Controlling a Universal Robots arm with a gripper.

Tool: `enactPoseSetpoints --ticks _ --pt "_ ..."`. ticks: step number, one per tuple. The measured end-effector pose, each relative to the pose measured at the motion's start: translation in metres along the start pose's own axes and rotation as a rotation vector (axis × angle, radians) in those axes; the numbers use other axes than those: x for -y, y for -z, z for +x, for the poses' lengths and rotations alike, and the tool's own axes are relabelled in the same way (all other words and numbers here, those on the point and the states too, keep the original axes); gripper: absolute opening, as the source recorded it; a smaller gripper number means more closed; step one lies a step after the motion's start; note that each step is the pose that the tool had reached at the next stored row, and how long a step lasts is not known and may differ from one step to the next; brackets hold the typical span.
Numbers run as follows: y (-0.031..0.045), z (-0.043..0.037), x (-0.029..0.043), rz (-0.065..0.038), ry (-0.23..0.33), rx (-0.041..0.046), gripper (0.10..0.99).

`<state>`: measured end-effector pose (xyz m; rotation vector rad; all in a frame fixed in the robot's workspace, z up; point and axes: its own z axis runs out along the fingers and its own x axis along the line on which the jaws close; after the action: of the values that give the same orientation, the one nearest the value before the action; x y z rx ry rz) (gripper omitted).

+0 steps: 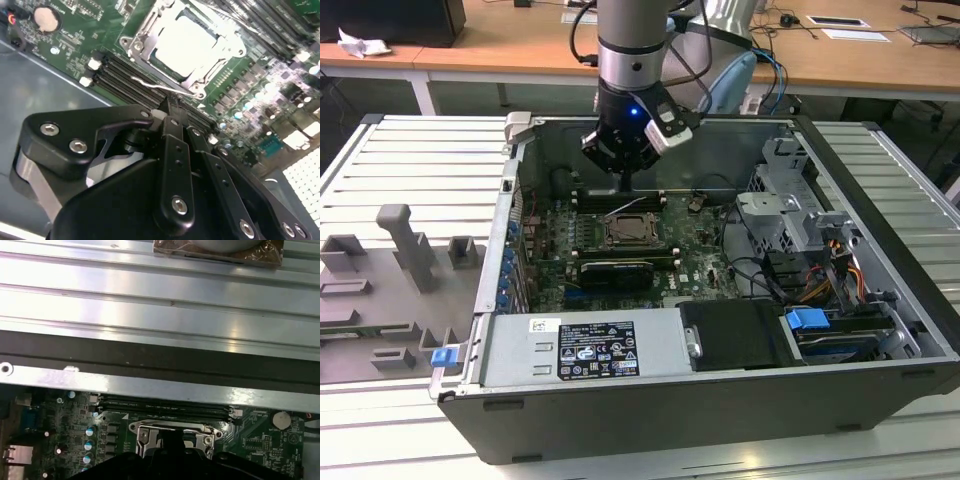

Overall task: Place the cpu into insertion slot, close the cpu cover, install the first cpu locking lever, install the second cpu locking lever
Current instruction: 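Install the first cpu locking lever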

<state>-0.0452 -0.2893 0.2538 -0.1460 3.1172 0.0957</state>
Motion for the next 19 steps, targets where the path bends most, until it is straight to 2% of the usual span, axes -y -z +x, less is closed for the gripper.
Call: enactPoseSetpoints --ticks 1,2,9,19 --pt "-0.0021 -0.0012 0.0001 -0.008 0.0 0.0011 0.106" --pt "-0.0056 -0.0013 0.0004 -0.01 -0.001 0.0012 0.106" --pt "-0.0194 -0.0017 0.0006 -0.01 -0.001 0.0011 0.106" --pt "-0.0285 -0.0097 0.0002 -0.009 -0.002 0.0011 0.106"
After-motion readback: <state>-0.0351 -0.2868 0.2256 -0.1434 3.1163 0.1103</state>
